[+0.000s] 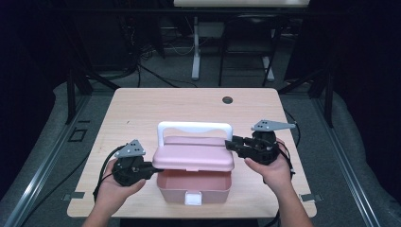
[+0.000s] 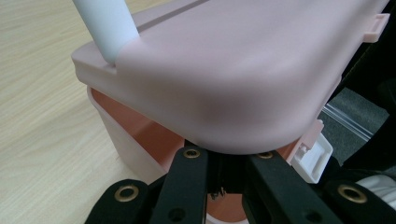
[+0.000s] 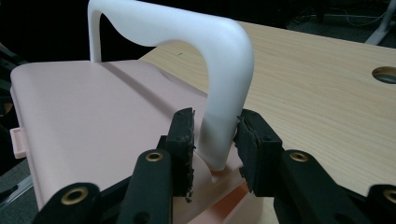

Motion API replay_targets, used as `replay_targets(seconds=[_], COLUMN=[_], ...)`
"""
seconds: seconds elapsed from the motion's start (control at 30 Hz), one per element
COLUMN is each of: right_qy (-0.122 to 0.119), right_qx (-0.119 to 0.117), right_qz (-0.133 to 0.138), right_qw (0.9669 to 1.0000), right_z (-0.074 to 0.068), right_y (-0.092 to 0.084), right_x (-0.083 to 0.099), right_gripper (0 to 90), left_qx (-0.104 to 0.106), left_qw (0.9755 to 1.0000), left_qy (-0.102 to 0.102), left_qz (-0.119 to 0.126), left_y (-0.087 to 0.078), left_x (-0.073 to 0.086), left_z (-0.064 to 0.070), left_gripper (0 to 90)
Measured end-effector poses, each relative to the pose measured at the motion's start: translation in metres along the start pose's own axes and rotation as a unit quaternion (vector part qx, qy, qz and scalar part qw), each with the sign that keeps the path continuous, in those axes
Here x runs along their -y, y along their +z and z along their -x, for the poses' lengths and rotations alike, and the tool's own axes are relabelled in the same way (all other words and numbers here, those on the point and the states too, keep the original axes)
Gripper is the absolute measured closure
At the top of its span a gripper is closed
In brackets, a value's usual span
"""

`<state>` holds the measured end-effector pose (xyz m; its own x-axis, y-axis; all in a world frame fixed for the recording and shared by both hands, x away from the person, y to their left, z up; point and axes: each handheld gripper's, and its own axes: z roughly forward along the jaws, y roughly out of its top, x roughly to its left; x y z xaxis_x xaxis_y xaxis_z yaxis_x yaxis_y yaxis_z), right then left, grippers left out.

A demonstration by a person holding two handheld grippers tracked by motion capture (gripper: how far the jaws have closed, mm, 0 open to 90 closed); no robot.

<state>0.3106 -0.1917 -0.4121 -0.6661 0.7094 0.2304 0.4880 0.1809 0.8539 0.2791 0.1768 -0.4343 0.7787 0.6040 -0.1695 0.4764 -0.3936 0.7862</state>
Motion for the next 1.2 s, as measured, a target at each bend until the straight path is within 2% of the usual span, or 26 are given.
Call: replay_targets(seconds=[0.27,0.5,1.07,1.2], right_qy=[0.008,0.012,-0.017,-0.011], right_qx=[0.005,0.019,0.046,0.048], right_qz=[0.01,0.02,-0.018,-0.021], right_qw=[0.9999,0.9995,0.9986,0.9986], right_z=[0.003,0.001,-0.01,-0.011], right_y=[-0.008,-0.021,-0.029,-0.03], right_x=[0.003,0.006,0.017,0.022], right_gripper=[65.0,63.9,70.4,70.8], left_qx=[0.002,0.006,0.007,0.005], left_qw=[0.9999,0.9996,0.9989,0.9986], left_qy=[0.005,0.003,0.001,-0.001], left_qz=[0.012,0.026,0.047,0.052], left_y=[-0.005,-0.007,-0.009,-0.009], left_x=[-0.007,-0.014,-0.024,-0.026], left_z=[0.002,-0.001,-0.006,-0.007], left_gripper=[87.4,84.2,81.4,80.6])
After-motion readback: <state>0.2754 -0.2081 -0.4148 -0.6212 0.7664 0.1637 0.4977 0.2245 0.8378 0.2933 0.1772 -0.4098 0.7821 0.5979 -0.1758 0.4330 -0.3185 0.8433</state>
